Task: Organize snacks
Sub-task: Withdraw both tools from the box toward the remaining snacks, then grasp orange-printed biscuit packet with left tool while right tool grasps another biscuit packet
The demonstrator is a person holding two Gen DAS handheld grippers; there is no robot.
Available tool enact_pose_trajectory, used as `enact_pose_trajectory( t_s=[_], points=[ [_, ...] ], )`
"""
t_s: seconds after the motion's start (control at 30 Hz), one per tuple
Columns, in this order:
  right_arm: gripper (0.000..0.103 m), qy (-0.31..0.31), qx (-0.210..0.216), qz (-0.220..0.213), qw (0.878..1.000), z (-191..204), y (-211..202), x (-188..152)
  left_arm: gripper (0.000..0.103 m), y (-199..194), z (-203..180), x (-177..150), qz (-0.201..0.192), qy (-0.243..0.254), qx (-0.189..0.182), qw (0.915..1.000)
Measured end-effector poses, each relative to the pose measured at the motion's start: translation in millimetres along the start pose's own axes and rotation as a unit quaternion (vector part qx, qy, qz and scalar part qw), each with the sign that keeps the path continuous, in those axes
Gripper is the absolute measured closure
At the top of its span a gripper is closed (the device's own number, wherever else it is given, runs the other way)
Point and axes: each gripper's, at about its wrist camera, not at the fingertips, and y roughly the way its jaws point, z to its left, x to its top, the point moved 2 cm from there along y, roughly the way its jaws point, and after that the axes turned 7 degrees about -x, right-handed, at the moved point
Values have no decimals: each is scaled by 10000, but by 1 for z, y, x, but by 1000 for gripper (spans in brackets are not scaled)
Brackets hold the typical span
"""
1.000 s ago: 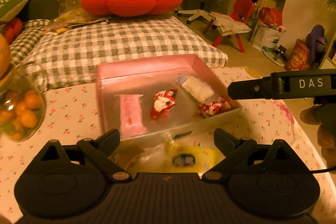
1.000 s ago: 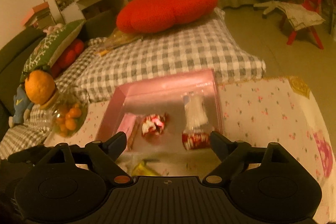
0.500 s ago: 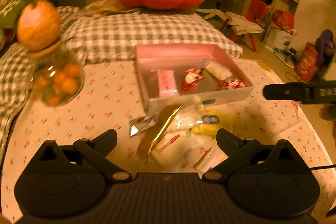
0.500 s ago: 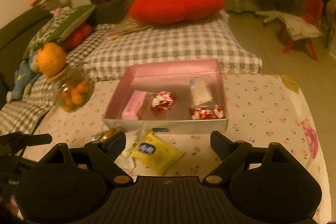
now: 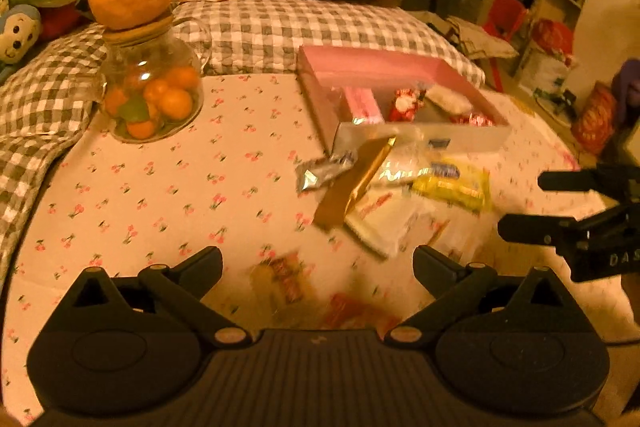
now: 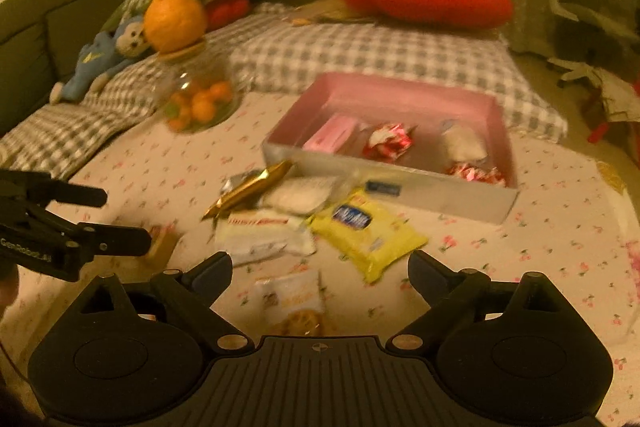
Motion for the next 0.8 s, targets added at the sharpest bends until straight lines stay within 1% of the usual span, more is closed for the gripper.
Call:
enact_pose_trajectory(
  t_s=[0.13,0.2,0.3,0.4,0.43,0.47,0.57,0.67,0.8],
  points=[
    [7,-304,90,-6,9995,11,3,-13,3,-6,8,-16,66,-129,-241,9996],
    [7,-419,126,54,9990,15,7,-20,3,-6,9,-24,164,-49,-387,9991],
    [7,-658,119,193,9976,24,16,-32,8,-6,9,-38,321,157,-462,9983],
    [7,-797,136,238,9964,27,20,-42,17,-2,9,-47,525,271,-647,9962],
    [7,-836,117,225,9962,27,22,-45,25,-1,9,-48,595,292,-716,9952],
    [7,-850,84,218,9961,26,24,-47,30,0,9,-49,662,302,-792,9942],
    [7,-769,36,287,9966,22,30,-49,33,4,6,-50,769,360,-890,9924],
    [7,-625,62,305,9976,16,33,-49,36,8,0,-49,815,481,-891,9915],
    [7,-602,86,379,9974,15,38,-46,37,12,-2,-48,840,588,-874,9909]
  ],
)
